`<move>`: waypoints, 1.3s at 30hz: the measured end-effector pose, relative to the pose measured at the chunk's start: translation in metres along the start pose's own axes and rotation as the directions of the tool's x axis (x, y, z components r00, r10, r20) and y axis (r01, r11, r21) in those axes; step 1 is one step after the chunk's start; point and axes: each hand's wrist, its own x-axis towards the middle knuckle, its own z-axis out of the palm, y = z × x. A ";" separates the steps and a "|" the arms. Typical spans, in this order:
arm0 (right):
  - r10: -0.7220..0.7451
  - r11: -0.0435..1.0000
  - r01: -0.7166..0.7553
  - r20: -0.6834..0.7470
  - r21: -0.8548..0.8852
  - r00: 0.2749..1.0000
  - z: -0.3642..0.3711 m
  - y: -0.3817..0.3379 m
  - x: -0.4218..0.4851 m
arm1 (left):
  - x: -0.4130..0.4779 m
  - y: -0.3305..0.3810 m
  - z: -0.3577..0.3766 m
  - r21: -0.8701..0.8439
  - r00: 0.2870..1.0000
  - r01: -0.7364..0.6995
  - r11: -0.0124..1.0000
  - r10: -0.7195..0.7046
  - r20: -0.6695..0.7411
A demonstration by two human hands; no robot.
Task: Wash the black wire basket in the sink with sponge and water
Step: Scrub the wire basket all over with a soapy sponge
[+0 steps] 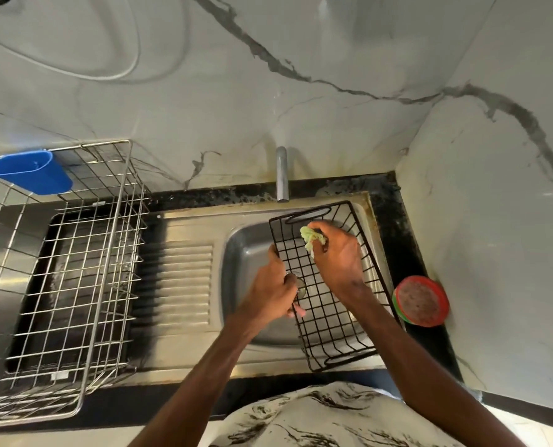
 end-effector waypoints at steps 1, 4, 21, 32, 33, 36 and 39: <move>-0.039 0.999 0.039 -0.001 -0.036 0.999 0.003 0.000 0.000 | 0.001 0.001 0.003 0.019 1.000 -0.001 1.000 0.001 0.004; -0.079 0.985 0.095 0.115 -0.141 0.990 0.011 0.001 -0.007 | 0.003 0.001 0.010 0.126 1.000 -0.029 0.992 0.028 0.007; -0.116 0.987 0.104 -0.098 -0.126 0.988 0.018 0.030 -0.014 | 0.014 -0.001 0.025 0.319 0.985 -0.103 0.942 0.141 -0.100; -0.017 0.997 0.018 0.016 -0.080 1.000 0.009 0.024 -0.012 | 0.015 -0.007 0.041 0.295 0.985 -0.111 0.949 0.144 -0.093; -0.090 0.994 0.095 0.094 -0.048 0.991 0.014 0.016 -0.016 | 0.015 -0.005 0.043 0.300 0.985 -0.107 0.948 0.143 -0.099; -0.144 0.982 0.156 0.120 -0.102 0.982 0.018 0.025 -0.014 | 0.015 -0.004 0.040 0.244 0.991 -0.093 0.965 0.112 -0.068; 0.044 0.989 -0.047 -0.019 -0.137 0.999 0.011 0.036 -0.009 | 0.016 -0.005 0.040 0.223 0.994 -0.073 0.972 0.088 -0.059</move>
